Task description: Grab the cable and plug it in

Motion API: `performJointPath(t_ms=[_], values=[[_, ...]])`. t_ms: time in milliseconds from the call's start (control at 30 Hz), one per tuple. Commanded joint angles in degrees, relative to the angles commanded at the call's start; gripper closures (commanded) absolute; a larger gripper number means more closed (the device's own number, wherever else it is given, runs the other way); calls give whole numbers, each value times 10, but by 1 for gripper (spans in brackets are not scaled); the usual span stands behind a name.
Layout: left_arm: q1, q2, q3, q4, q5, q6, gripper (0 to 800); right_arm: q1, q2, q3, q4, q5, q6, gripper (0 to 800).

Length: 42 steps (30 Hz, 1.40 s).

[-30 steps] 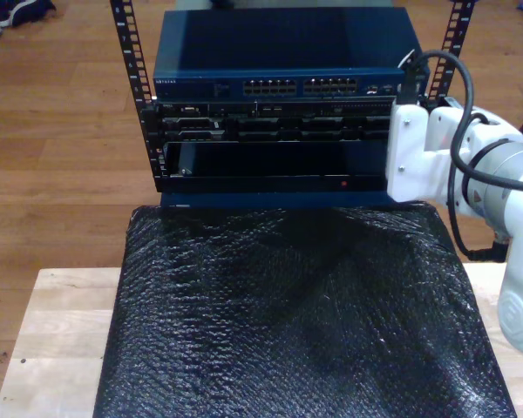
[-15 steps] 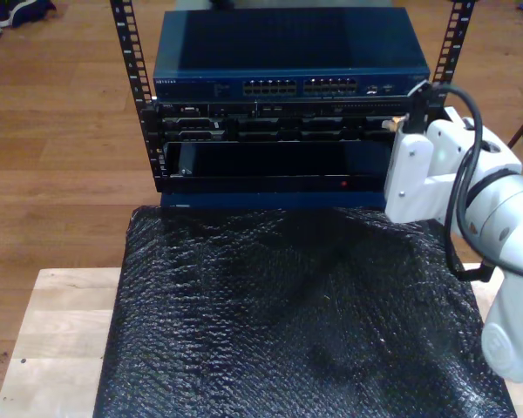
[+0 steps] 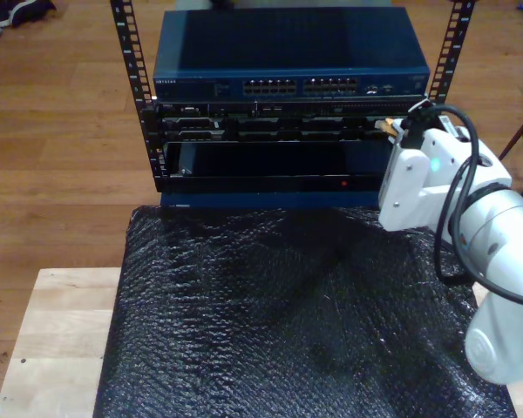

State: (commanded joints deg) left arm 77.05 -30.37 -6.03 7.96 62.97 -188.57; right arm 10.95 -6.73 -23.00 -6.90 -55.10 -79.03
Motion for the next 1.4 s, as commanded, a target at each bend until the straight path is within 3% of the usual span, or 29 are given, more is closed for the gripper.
performJointPath(t_ms=[367, 733, 1167, 1400], values=[[0, 0, 0, 0, 0, 0, 0, 4, 126, -128, -1, -19, 0, 800], [0, 0, 0, 0, 0, 0, 0, 9, 225, -190, 9, -83, -4, 800], [0, 0, 0, 0, 0, 0, 0, 45, 270, -192, 91, -140, -37, 800], [0, 0, 0, 0, 0, 0, 0, 72, 311, -224, 173, -170, -94, 800]])
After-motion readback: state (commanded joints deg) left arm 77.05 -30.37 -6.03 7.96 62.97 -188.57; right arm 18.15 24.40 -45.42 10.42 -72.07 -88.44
